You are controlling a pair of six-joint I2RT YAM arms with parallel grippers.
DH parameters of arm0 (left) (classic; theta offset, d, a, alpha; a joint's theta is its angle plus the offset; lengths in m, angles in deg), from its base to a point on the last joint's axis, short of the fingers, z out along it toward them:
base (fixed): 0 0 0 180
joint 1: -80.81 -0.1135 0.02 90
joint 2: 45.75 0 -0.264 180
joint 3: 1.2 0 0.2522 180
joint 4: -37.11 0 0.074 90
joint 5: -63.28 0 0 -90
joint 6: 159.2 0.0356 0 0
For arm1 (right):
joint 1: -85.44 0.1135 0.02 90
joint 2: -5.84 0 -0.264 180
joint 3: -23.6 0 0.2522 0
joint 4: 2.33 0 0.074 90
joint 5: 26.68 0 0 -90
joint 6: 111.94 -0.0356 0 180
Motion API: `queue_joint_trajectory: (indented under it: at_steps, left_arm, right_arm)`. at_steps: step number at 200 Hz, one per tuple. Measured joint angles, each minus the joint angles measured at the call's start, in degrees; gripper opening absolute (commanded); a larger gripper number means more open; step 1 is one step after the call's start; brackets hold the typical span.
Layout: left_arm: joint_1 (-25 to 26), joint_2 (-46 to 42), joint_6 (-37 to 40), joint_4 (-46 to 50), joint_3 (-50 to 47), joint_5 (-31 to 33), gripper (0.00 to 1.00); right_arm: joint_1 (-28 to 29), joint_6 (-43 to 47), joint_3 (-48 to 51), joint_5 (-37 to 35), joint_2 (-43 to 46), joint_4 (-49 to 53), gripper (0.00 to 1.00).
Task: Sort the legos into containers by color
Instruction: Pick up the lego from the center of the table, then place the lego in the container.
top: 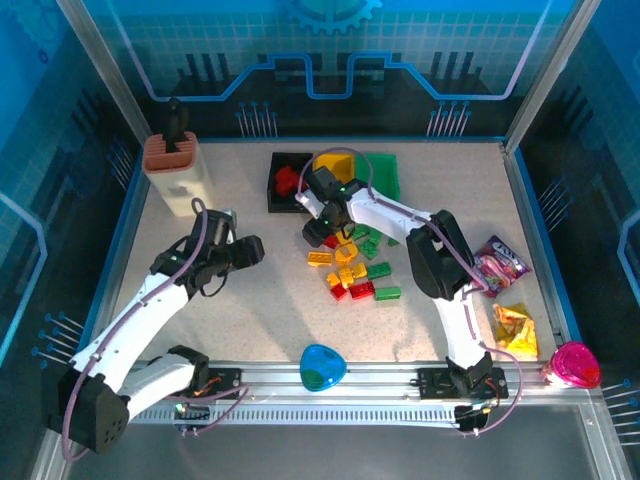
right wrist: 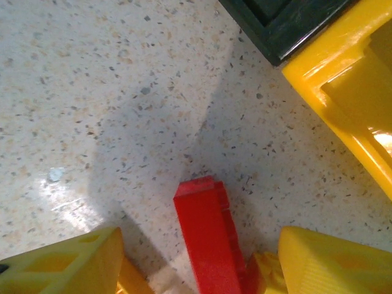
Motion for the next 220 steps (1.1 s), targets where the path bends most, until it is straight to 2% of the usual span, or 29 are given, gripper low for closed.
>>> queue_joint_trajectory:
  at_steps: [43, 94, 113, 154, 220]
  left_arm:
    - [0.0, -2.0, -0.5, 0.0, -2.4, 0.4, 0.64]
    - [0.0, -3.0, -0.6, -0.3, -4.4, 0.4, 0.64]
    - [0.0, -3.3, -0.8, -0.5, -4.7, 0.5, 0.63]
    - [0.0, -4.5, -1.0, -0.7, -4.7, 1.0, 0.63]
    - [0.0, -10.9, -2.0, -1.3, -7.1, 1.0, 0.62]
  right_arm:
    - [0.1, 0.9, -1.3, -2.1, -3.3, 1.2, 0.56]
    - [1.2, 1.1, -1.4, -3.7, -4.9, 1.9, 0.28]
    - [2.0, 0.8, -1.4, -4.5, -4.9, 2.0, 0.21]
    - [3.8, -0.3, -1.4, -4.5, -3.3, 2.0, 0.19]
    - [4.3, -3.7, -4.1, -2.6, 5.2, -1.2, 0.19]
